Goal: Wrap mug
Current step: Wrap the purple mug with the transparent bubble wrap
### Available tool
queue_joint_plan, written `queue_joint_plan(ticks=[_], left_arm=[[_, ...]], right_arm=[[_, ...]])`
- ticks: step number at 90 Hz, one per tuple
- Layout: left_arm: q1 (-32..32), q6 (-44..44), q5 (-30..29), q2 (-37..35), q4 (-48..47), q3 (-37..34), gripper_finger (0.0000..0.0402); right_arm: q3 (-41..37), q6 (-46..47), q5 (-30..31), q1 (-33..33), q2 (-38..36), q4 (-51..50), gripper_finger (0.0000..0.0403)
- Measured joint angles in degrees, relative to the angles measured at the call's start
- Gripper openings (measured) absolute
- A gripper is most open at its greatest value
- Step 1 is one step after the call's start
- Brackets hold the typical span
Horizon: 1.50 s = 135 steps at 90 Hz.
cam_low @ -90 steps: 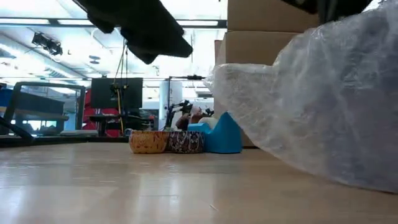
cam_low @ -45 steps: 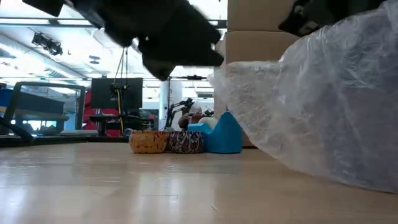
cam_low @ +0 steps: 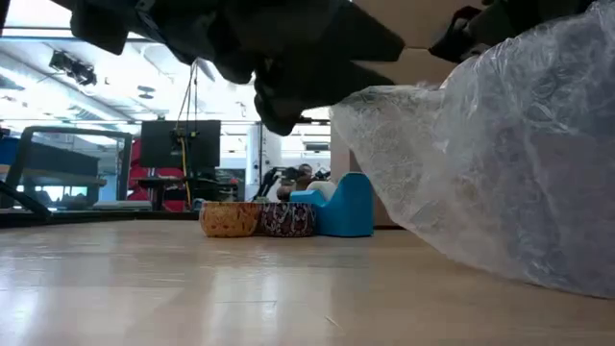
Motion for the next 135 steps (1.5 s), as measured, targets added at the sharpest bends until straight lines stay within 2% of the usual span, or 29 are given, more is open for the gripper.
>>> queue_joint_plan(ticks=[20, 31, 46, 63, 79, 94, 106, 113, 123, 135], left_arm=[[0.0, 1.3, 1.4, -0.6, -0.2, 0.0, 0.0153], [0.0, 1.4, 2.4, -0.6, -1.1, 0.0, 0.0153], [0.0, 1.3, 2.4, -0.6, -2.4, 0.0, 0.0153], [0.0, 1.2, 2.4, -0.6, -3.2, 0.0, 0.0153], [0.0, 1.2, 2.4, -0.6, -3.6, 0.0, 0.0153], [0.0, 1.2, 2.4, -0.6, -3.7, 0.0, 0.0153], [0.0, 1.4, 2.4, -0.6, -3.7, 0.0, 0.0153], [0.0, 1.4, 2.4, -0.8, -4.2, 0.0, 0.0153], [0.1, 1.5, 2.0, -2.9, -11.0, 0.6, 0.0153], [0.1, 1.6, -0.1, -7.6, -24.9, 3.0, 0.0153]], right_arm=[[5.8, 3.0, -4.3, -0.1, 0.2, -10.4, 0.0000], [10.7, 4.6, -3.0, 0.6, 0.1, -15.1, 0.0000], [11.8, 7.8, 0.5, 2.0, 0.1, -17.7, 0.0000], [8.5, 11.0, 6.7, 3.2, 0.1, -13.8, 0.0000], [1.3, 11.0, 7.6, 3.1, 0.0, -5.7, 0.0000], [-3.7, 11.1, 5.2, 2.0, -0.5, -0.2, 0.0000], [-4.2, 10.4, 1.8, 0.9, -0.4, 0.0, 0.0000], [-3.2, 8.2, 2.0, 0.8, -0.2, -0.7, 0.0000], [-1.4, 4.4, 5.1, 0.5, 0.0, 0.3, 0.0000], [-1.3, 1.8, 1.6, -1.8, 0.0, 2.8, 0.0000]])
